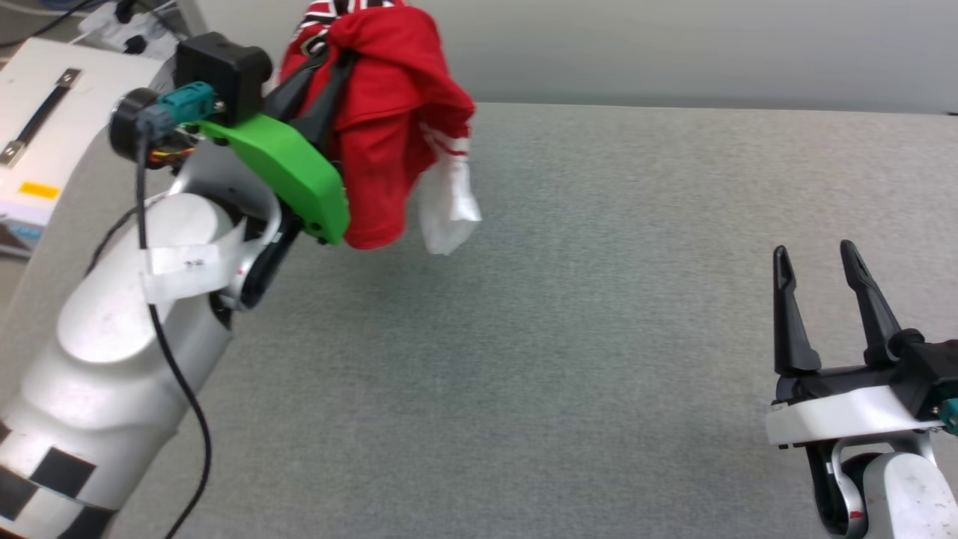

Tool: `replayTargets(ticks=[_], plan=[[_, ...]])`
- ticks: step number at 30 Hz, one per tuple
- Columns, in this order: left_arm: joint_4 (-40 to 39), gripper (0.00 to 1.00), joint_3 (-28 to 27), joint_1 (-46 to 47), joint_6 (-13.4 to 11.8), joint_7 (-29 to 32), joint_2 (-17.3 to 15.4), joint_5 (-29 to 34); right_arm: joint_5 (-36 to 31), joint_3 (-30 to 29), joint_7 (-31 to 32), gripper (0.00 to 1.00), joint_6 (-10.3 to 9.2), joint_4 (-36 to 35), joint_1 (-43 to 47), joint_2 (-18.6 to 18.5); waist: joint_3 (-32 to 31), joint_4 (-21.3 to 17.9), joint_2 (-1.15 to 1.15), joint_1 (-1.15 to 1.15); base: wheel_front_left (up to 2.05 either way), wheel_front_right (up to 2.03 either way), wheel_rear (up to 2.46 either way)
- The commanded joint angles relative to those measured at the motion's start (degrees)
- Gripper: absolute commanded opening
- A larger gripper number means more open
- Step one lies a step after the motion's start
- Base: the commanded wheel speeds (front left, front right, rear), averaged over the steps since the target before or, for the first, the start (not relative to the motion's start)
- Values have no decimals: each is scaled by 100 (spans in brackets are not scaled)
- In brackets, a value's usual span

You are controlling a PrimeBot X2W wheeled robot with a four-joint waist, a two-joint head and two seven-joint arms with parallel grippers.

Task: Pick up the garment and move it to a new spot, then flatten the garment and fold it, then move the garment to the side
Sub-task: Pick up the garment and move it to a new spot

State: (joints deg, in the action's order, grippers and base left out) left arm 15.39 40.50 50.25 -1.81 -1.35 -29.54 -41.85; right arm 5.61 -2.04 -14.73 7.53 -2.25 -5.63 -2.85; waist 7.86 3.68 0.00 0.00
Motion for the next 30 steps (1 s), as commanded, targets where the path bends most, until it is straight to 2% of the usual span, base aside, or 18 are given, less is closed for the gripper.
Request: replayTargets(ticks=[1,9,12,21,24,28,29,30], plan=[[-48,0,14,21,-40,-56,95,15,24,-42,-27,100,-4,-21,63,-4,-77,-326,0,0,0,0,0],[-1,0,232,362,-173,-269,715,246,38,-151,-27,100,-4,-44,57,-4,-54,-841,0,0,0,0,0],[121,0,480,319,-182,-245,858,404,133,-178,-27,100,-4,-50,68,-3,-44,-1009,0,0,0,0,0],[1102,0,1435,-752,-294,-348,1261,794,218,-202,-27,100,-4,-46,158,-3,42,-1145,0,0,0,0,0],[1557,0,1743,-1062,-207,-385,1498,849,220,-198,-27,100,-4,-39,163,-3,76,-1084,0,0,0,0,0],[2022,0,2002,-1271,28,-306,1818,778,195,-159,-27,100,-4,27,155,-3,99,-964,0,0,0,0,0],[2129,33,2022,-1295,71,-310,1888,744,193,-144,-27,100,-4,48,150,-3,100,-932,0,0,0,0,0],[2209,82,2049,-1302,107,-313,1940,736,196,-133,-27,100,-4,69,150,-3,94,-899,0,0,0,0,0]])
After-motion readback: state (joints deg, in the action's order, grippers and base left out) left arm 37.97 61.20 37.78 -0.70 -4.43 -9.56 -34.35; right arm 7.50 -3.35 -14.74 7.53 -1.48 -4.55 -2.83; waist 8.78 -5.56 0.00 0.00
